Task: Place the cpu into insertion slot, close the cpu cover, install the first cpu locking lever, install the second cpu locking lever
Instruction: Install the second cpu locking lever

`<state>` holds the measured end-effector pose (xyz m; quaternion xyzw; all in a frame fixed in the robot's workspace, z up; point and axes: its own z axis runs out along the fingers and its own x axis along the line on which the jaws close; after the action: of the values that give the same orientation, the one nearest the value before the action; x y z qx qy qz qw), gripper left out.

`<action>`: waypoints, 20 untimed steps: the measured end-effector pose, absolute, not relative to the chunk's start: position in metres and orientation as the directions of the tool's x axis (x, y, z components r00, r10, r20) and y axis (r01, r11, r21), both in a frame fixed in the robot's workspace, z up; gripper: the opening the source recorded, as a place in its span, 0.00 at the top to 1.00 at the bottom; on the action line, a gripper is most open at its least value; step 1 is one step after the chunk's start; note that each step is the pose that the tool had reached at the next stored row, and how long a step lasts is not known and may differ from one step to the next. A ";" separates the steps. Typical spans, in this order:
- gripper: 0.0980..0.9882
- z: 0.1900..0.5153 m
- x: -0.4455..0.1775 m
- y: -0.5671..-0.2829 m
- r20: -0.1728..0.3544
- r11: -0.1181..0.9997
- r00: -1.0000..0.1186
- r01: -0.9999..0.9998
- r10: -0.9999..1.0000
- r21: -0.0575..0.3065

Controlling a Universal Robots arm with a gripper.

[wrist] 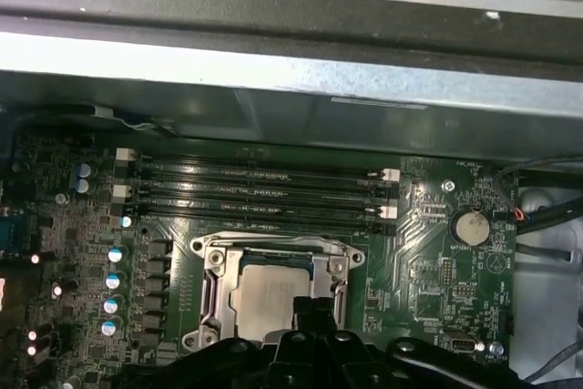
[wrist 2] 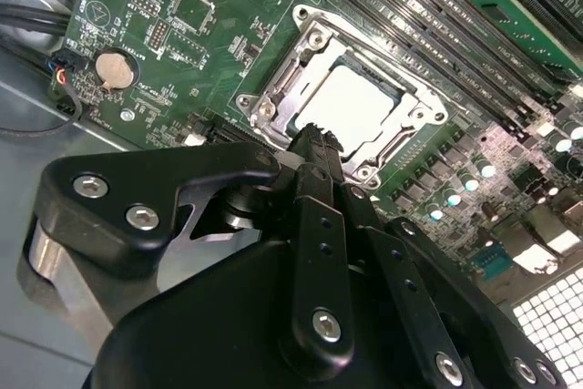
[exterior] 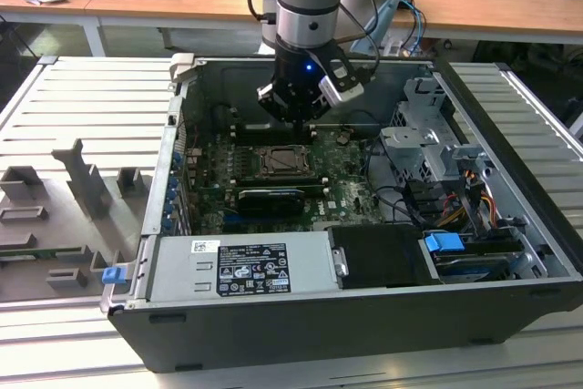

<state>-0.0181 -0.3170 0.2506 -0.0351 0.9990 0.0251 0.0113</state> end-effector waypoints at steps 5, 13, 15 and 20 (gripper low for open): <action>0.99 0.251 -0.018 -0.321 -0.024 0.996 -0.997 -0.071 -0.070 0.049; 0.99 0.252 -0.018 -0.327 -0.024 0.996 -0.997 -0.071 -0.070 0.049; 0.99 0.255 -0.018 -0.327 -0.024 0.996 -0.997 -0.071 -0.070 0.049; 0.99 0.258 -0.018 -0.327 -0.024 0.996 -0.997 -0.071 -0.070 0.049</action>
<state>-0.0183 -0.3275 0.2579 -0.0352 0.9990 0.0251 0.0113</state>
